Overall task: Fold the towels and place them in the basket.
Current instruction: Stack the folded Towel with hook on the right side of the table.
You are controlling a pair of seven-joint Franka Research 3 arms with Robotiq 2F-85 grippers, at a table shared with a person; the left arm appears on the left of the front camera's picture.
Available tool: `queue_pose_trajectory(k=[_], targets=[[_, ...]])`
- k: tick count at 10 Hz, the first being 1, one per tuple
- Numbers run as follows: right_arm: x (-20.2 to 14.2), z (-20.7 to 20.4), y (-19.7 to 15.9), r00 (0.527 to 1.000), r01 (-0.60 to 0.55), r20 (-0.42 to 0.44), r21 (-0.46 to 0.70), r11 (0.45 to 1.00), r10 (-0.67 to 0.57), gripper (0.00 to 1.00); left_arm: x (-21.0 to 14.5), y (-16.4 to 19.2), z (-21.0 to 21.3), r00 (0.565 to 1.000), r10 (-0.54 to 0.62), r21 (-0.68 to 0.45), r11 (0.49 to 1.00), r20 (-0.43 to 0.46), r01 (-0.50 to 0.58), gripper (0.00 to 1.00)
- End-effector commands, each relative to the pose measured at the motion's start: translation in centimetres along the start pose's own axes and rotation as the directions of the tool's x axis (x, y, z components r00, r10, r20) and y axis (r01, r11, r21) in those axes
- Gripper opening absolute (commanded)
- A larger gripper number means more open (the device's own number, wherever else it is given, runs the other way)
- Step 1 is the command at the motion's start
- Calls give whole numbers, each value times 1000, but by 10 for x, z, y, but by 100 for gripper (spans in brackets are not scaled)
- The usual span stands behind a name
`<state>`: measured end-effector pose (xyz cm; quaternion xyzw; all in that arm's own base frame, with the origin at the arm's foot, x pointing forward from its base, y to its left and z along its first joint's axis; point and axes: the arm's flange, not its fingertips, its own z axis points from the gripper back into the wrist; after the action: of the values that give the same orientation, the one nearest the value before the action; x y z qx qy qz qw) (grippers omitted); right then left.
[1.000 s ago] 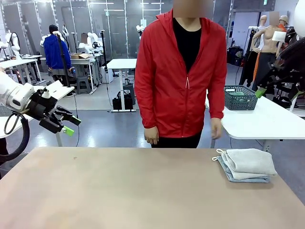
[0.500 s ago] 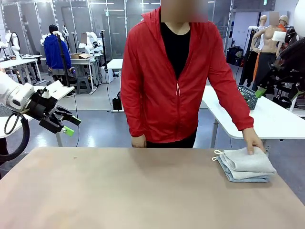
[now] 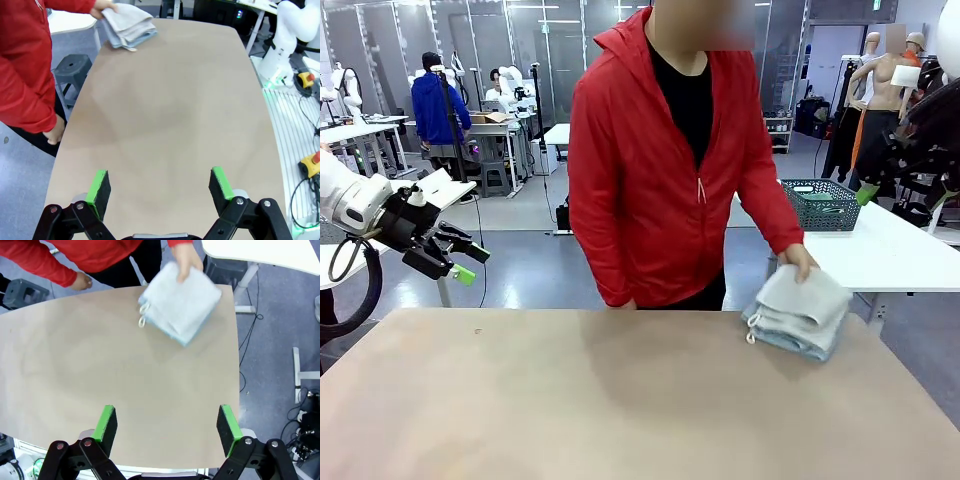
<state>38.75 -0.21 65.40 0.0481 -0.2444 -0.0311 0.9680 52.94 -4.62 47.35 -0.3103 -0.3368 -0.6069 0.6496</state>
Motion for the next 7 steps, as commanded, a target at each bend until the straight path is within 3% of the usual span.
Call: queue_pose_trajectory(k=[1,7], targets=[[0,1,1,1000,2,-7,-4,1000,-2,100,1,-1,1,1000,1,1,1000,1,-1,100],[0,1,1,1000,2,-7,-4,1000,-2,100,1,-1,1,1000,1,1,1000,1,-1,100]])
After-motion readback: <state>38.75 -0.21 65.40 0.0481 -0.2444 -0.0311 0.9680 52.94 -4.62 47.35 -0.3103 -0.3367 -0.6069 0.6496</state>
